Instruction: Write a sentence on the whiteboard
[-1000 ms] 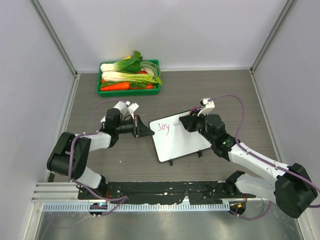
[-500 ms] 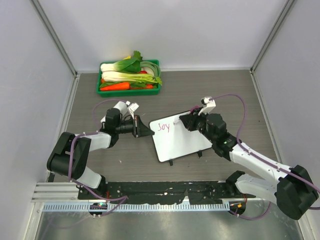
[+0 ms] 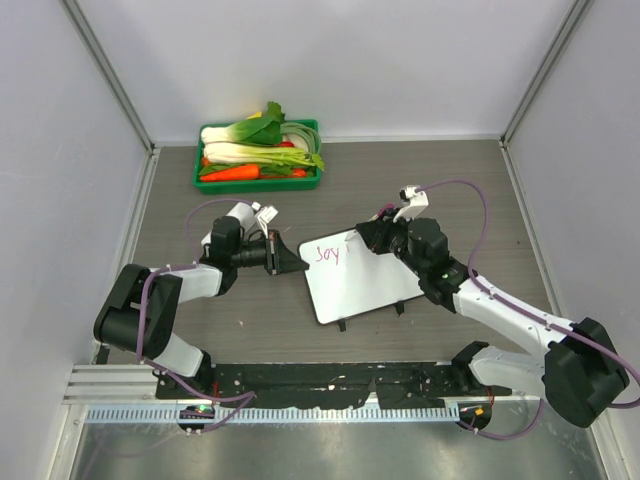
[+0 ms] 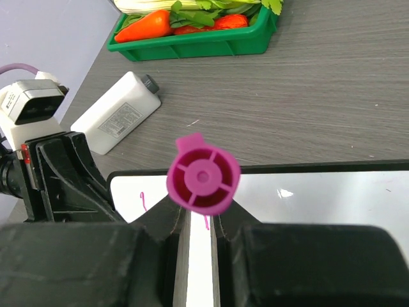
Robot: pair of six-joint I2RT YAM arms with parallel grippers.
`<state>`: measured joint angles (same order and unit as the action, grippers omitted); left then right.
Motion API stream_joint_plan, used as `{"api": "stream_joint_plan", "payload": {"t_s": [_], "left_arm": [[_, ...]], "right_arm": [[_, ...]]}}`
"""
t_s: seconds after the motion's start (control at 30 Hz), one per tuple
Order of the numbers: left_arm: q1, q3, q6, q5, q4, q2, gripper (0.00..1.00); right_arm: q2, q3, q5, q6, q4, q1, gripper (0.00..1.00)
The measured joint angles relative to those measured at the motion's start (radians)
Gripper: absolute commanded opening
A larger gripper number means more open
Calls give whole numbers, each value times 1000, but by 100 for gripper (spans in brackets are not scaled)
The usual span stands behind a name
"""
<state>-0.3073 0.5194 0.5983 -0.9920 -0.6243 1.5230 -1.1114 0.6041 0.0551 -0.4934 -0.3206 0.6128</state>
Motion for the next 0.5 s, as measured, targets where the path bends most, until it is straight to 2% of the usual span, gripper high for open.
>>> {"api": "stream_joint_plan", "payload": {"t_s": [0.5], "left_arm": [[0, 0, 0, 0, 0, 2, 0]], "right_arm": [[-10, 0, 5, -7, 0, -6, 1]]}}
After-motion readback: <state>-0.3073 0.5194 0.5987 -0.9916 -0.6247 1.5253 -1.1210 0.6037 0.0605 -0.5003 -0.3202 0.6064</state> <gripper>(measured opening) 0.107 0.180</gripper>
